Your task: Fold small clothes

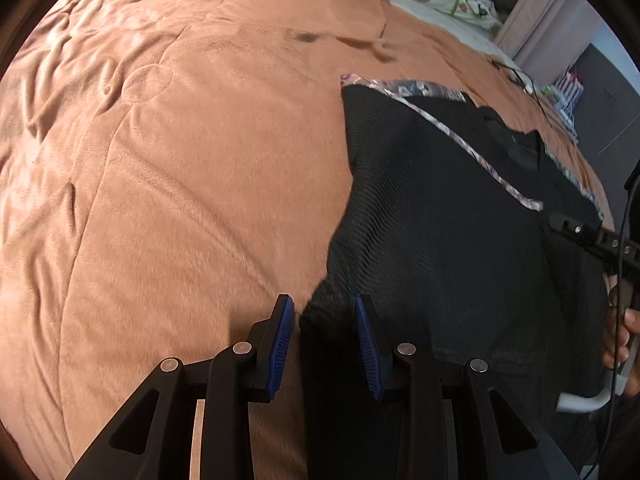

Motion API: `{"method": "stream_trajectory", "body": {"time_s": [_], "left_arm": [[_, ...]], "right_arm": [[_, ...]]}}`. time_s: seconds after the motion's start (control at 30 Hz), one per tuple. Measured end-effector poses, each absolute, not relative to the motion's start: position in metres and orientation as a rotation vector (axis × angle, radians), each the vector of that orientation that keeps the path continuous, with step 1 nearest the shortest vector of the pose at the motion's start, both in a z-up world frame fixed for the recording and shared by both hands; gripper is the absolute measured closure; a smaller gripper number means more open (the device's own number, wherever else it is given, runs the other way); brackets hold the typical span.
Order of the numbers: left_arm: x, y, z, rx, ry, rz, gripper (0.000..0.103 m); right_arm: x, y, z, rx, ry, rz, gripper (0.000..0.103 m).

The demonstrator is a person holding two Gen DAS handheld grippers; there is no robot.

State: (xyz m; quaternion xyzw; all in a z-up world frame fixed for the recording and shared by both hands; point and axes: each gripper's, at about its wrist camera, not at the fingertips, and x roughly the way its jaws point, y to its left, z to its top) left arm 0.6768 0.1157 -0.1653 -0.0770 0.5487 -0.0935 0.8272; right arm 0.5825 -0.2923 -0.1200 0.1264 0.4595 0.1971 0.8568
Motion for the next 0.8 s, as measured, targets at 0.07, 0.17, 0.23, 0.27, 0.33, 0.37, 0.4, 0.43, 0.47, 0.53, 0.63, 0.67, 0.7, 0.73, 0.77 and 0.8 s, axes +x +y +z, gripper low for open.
{"method": "stream_trajectory", "body": {"time_s": [0.07,0.17,0.23,0.27,0.33,0.37,0.4,0.43,0.47,0.53,0.63,0.67,0.7,0.73,0.77,0.8], "left_arm": [[0.675,0.116,-0.163,-0.169,1.165,-0.193,0.069],[0.672,0.117,-0.156,-0.174,1.154,-0.172,0.069],[0.670,0.116,-0.150,-0.164,1.140,-0.162,0.069],[0.669,0.115,-0.147,-0.156,1.135,-0.160,0.069],[0.667,0.112,-0.141,-0.145,1.123,-0.160,0.069],[0.665,0.110,-0.138,-0.137,1.114,-0.159,0.069],[0.665,0.108,-0.136,-0.134,1.111,-0.156,0.069],[0.665,0.106,-0.134,-0.134,1.109,-0.152,0.069],[0.665,0.104,-0.132,-0.139,1.108,-0.147,0.069],[0.664,0.100,-0.129,-0.151,1.100,-0.144,0.069],[0.662,0.087,-0.121,-0.145,1.078,-0.152,0.055],[0.662,0.083,-0.119,-0.141,1.070,-0.155,0.046],[0.661,0.078,-0.116,-0.135,1.059,-0.157,0.043],[0.661,0.073,-0.114,-0.131,1.051,-0.161,0.040],[0.662,0.069,-0.112,-0.132,1.047,-0.163,0.040],[0.663,0.065,-0.111,-0.136,1.046,-0.166,0.040]], "right_arm": [[0.579,-0.297,-0.117,0.275,0.961,0.429,0.064],[0.573,-0.305,-0.114,0.281,0.939,0.433,0.055],[0.569,-0.312,-0.114,0.291,0.944,0.430,0.055],[0.567,-0.316,-0.114,0.293,0.940,0.434,0.055],[0.560,-0.327,-0.113,0.272,0.928,0.432,0.055],[0.555,-0.334,-0.112,0.258,0.921,0.424,0.055],[0.551,-0.341,-0.111,0.247,0.914,0.418,0.055],[0.546,-0.350,-0.110,0.241,0.911,0.409,0.055],[0.541,-0.360,-0.110,0.243,0.911,0.402,0.055],[0.532,-0.381,-0.109,0.258,0.912,0.387,0.055],[0.519,-0.413,-0.105,0.260,0.902,0.358,0.055],[0.514,-0.425,-0.105,0.263,0.900,0.349,0.055],[0.511,-0.436,-0.104,0.267,0.898,0.340,0.054],[0.507,-0.451,-0.102,0.272,0.896,0.323,0.050],[0.504,-0.464,-0.102,0.277,0.893,0.306,0.047],[0.500,-0.477,-0.101,0.285,0.888,0.289,0.041]]}}
